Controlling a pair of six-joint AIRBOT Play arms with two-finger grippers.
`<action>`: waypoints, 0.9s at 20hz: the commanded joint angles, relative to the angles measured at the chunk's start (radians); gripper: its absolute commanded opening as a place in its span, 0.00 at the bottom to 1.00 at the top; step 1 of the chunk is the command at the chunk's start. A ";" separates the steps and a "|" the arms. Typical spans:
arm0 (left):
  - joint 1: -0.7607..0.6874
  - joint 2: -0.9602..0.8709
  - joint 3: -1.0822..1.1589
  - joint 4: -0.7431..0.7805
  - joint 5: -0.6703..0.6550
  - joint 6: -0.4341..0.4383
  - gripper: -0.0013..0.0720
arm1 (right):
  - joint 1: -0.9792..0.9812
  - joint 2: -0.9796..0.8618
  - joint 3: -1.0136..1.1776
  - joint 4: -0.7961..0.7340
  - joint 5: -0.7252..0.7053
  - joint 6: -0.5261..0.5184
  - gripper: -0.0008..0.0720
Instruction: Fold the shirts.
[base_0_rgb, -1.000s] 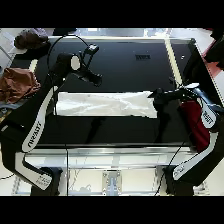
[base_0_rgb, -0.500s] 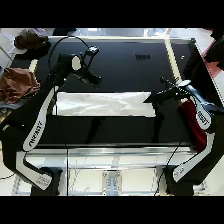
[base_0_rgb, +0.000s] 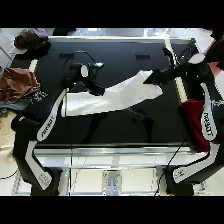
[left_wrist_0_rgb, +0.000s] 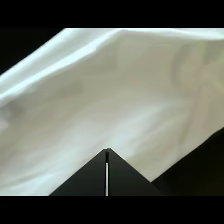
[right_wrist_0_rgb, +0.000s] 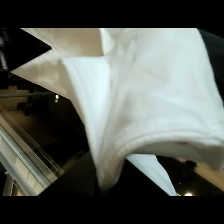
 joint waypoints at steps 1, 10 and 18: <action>-0.002 -0.070 0.000 -0.241 0.029 0.108 0.03 | 0.103 0.014 0.125 -0.101 0.004 0.090 0.03; -0.023 -0.128 0.000 -0.291 0.217 0.128 0.03 | 0.303 0.013 0.164 -0.107 -0.092 0.172 0.03; 0.171 0.068 0.000 0.005 0.009 0.124 0.03 | 0.420 0.011 0.164 -0.089 -0.242 0.218 0.03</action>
